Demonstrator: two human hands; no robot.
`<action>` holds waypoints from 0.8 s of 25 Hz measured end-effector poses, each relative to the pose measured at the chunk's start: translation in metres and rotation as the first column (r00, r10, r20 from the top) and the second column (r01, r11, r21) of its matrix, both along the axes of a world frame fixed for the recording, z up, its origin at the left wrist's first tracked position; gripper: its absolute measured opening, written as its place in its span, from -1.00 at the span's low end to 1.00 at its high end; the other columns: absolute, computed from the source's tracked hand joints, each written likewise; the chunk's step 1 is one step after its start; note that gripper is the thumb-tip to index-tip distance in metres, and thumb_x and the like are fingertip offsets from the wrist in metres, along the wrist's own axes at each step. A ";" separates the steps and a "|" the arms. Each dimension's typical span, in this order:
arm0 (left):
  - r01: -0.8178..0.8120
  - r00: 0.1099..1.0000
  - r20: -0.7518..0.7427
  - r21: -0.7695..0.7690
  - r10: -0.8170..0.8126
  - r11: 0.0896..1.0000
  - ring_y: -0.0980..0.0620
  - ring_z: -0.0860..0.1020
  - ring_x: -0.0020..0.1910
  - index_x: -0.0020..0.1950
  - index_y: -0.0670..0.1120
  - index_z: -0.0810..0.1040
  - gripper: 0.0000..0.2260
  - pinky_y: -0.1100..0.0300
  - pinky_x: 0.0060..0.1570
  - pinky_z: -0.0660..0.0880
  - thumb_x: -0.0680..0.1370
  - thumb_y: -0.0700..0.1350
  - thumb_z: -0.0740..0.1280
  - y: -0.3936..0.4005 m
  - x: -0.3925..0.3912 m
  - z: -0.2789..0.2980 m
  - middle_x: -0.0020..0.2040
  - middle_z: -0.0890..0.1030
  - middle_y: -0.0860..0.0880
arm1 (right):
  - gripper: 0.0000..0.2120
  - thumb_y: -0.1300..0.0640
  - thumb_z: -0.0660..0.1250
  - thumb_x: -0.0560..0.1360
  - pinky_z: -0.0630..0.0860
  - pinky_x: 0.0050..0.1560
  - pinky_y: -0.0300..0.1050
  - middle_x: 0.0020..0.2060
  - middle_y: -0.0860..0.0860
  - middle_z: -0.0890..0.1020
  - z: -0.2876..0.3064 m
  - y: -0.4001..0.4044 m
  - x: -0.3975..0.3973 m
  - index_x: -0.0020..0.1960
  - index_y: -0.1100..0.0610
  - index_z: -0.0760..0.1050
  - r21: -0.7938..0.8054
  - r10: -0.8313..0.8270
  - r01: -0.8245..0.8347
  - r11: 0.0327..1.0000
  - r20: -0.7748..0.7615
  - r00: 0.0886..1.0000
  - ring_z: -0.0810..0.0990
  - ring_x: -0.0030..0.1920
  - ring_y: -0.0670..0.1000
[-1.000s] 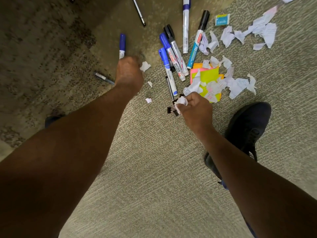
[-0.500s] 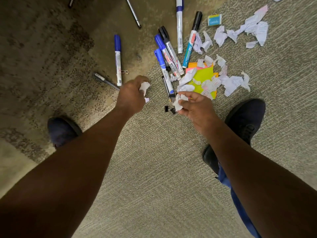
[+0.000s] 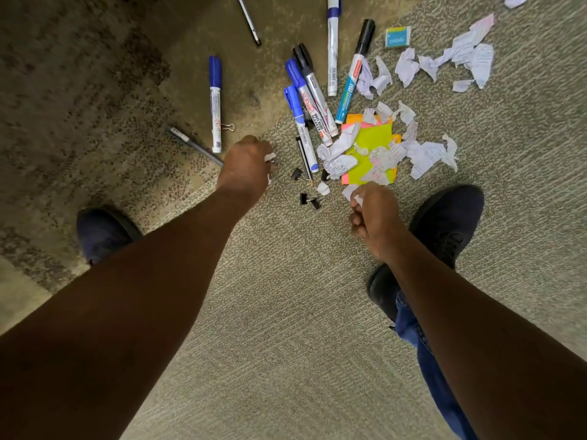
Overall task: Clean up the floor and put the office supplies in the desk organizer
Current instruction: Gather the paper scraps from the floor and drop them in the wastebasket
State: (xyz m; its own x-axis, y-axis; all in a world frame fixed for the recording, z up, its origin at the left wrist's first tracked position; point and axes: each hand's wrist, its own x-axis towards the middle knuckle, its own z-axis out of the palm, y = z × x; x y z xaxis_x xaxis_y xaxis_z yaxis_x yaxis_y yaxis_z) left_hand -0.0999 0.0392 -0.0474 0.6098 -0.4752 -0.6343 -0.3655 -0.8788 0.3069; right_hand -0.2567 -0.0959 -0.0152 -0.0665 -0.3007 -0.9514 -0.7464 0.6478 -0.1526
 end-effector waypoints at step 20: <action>-0.102 0.994 -0.054 -0.092 0.097 0.991 0.06 0.54 -0.09 -0.05 -0.13 0.64 -0.90 0.28 0.05 0.48 0.49 -0.29 0.39 0.023 -0.034 0.011 0.03 0.62 -0.09 | -0.68 0.29 0.21 0.52 0.31 -0.25 -0.01 0.01 0.17 0.49 -0.030 -0.021 0.023 0.25 0.13 0.33 -0.586 0.964 -0.809 -0.038 -0.233 0.124 0.54 -0.05 0.25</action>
